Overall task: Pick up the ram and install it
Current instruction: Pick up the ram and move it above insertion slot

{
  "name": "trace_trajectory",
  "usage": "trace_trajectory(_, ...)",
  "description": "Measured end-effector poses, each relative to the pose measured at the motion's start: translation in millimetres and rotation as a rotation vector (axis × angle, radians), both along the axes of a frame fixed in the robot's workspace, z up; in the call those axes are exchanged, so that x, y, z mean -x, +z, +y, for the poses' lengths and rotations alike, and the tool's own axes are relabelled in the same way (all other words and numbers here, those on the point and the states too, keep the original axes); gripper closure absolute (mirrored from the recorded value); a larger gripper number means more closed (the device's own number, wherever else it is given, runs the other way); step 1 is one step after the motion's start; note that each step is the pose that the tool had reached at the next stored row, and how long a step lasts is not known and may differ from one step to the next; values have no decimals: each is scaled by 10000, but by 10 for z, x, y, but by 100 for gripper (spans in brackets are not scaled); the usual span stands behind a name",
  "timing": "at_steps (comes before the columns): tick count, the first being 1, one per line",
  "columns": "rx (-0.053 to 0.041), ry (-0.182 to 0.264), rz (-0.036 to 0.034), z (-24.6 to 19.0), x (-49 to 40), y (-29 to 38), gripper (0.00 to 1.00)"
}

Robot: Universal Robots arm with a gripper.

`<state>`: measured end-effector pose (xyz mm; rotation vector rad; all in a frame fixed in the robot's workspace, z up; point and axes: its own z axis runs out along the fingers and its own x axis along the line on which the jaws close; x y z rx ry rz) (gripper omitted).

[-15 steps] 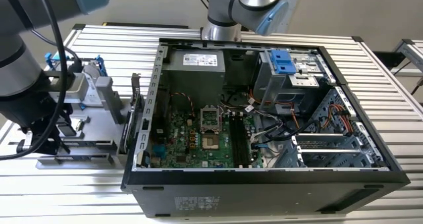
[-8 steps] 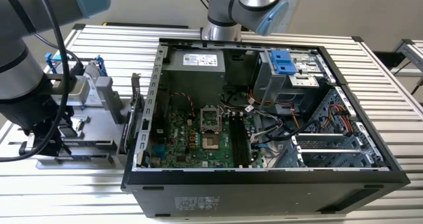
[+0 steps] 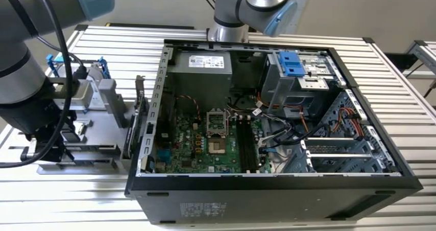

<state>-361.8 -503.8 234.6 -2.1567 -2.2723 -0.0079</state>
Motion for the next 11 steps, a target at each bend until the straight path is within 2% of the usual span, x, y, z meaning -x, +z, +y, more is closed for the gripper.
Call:
trace_trajectory(3,1,1,1,0,0,-2,0)
trace_trajectory(11,1,0,4,0,0,-63,0)
